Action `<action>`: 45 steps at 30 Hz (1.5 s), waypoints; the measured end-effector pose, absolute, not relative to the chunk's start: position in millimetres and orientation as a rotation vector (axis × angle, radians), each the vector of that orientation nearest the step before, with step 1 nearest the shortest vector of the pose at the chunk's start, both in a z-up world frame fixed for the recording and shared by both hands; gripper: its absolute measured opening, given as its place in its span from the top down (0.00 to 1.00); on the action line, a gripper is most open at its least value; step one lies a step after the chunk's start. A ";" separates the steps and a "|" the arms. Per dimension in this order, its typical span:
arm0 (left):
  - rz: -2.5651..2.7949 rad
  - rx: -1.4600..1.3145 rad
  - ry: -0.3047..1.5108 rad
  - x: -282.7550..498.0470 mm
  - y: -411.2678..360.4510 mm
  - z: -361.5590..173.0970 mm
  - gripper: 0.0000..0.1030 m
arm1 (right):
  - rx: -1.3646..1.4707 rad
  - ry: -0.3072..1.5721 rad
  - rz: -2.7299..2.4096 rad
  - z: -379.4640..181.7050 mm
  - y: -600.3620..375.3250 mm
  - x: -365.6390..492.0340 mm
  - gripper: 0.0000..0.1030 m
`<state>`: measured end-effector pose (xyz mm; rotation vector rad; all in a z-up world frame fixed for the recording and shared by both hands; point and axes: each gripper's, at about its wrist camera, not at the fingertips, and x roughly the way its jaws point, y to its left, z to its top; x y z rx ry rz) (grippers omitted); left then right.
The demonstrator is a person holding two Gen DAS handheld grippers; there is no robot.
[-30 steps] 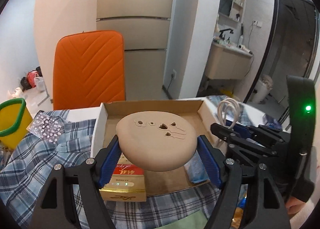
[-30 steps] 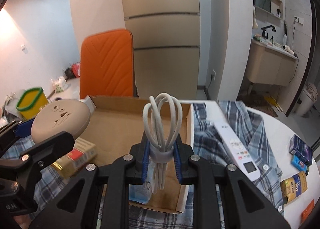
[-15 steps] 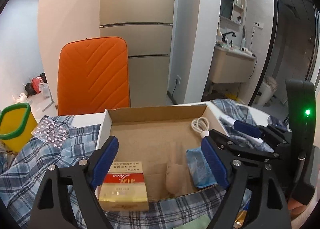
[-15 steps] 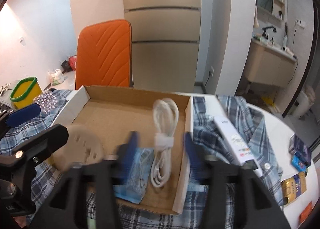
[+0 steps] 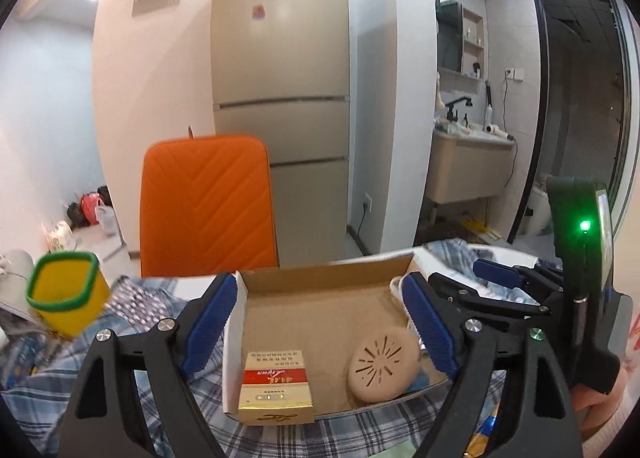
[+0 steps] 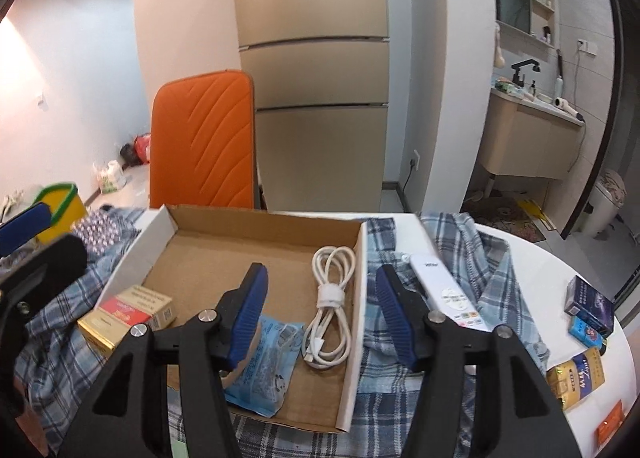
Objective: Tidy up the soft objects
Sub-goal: 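Withdraw both grippers from the box back above the bed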
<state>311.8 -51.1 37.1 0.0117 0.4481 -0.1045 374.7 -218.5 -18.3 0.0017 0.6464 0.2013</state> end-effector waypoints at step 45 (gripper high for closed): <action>-0.098 -0.029 -0.035 1.9 -35.1 152.5 0.00 | 0.115 0.074 0.190 131.2 -293.8 97.5 0.00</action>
